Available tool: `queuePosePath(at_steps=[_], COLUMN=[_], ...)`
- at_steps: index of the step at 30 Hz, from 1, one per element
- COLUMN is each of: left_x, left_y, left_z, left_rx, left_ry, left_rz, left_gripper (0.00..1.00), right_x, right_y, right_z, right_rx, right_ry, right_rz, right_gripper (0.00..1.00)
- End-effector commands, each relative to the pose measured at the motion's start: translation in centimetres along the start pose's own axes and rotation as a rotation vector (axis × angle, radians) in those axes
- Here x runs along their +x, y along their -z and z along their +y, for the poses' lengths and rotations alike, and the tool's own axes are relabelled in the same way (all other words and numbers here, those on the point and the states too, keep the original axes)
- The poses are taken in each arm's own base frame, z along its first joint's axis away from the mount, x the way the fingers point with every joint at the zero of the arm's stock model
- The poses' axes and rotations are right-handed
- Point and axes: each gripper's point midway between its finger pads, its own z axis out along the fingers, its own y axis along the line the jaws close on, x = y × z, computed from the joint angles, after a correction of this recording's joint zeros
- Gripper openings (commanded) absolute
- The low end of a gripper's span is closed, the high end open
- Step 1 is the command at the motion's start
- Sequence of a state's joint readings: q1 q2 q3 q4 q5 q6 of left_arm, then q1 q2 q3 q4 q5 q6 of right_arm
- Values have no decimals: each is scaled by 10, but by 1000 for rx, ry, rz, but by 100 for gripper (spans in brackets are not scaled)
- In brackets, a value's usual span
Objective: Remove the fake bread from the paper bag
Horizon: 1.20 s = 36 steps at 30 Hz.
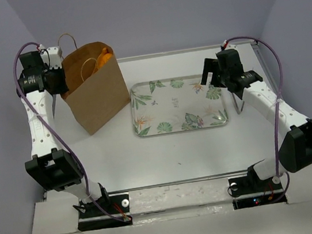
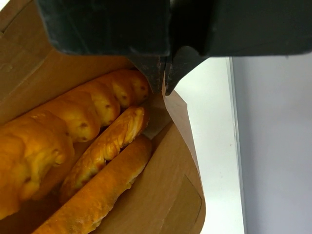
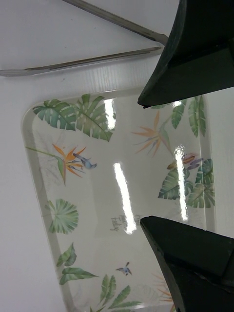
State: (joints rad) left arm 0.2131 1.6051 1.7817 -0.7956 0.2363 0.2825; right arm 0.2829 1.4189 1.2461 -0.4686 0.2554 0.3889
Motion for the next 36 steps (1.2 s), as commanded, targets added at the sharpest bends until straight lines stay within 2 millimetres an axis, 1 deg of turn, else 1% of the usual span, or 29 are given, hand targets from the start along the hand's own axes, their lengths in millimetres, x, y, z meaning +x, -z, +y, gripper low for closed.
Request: queuePosePath(at_steps=[1,2,3,5,6,8,9,11,12,13,14,15,16,17,18,19,21,25,26,28,29,30,31,32,33,34,35,36], left_x=[12,17,26,32,32,46,59,73,74,89,91,88,93,88,89,85,82,71,70,66,65,67,60,61,58,50,48,42], left_y=[38,41,46,51,58,57,57,57,63,58,61,66,65,70,69,72,74,82,82,86,88,89,95,98,102,111,118,122], left_z=[-13,-13,-17,-30,-36,-47,-54,-67,-72,-80,-90,-95,-101,-108,-110,-111,-107,-99,-97,-89,-85,-74,-67,-51,-41,-29,-10,-3], left_rx=[11,5,-3,39,50,88,93,109,119,134,182,208,232,273,282,287,266,226,217,176,152,91,57,-38,-87,-148,-255,-288], left_ry=[47,50,103,176,211,277,341,386,403,461,482,489,535,537,550,559,559,550,545,532,522,498,476,462,441,400,384,361], left_rz=[-7,2,13,16,2,23,35,49,24,56,53,22,33,6,13,-1,-10,-51,-55,-74,-83,-89,-115,-128,-143,-176,-192,-211], left_gripper=[0,0,0,0,0,0,0,0,0,0,0,0,0,0,0,8,10,12,22,32,38,52,59,69,74,79,83,86], right_x=[-11,-11,-11,-10,-9,-7,-6,-6,-5,-6,-6,-6,-6,-5,-5,-3,-3,7,10,11,9,11,9,9,7,6,2,1], right_y=[14,14,16,15,15,13,12,12,12,12,13,13,13,12,12,10,7,-4,-9,-11,-12,-13,-13,-13,-13,-13,-12,-11], right_z=[-2,-4,-5,-7,-7,-7,-7,-6,-7,-7,-7,-6,-7,-8,-9,-10,-13,-16,-17,-18,-22,-23,-28,-30,-35,-44,-49,-57], right_rx=[4,13,21,35,37,40,43,41,43,42,42,41,43,53,57,68,86,133,142,154,165,168,180,191,205,228,245,262], right_ry=[-24,-32,-51,-60,-72,-79,-86,-93,-98,-102,-104,-109,-110,-111,-111,-112,-106,-76,-69,-64,-69,-64,-69,-66,-66,-66,-67,-65], right_rz=[-43,-42,-41,-41,-40,-33,-28,-29,-27,-28,-30,-31,-31,-28,-30,-22,-17,45,60,67,66,74,71,69,68,72,67,71], right_gripper=[100,100,100,100,100,100,100,100,100,100,100,100,100,100,100,100,100,100,100,100,100,100,100,100,100,100,100,100])
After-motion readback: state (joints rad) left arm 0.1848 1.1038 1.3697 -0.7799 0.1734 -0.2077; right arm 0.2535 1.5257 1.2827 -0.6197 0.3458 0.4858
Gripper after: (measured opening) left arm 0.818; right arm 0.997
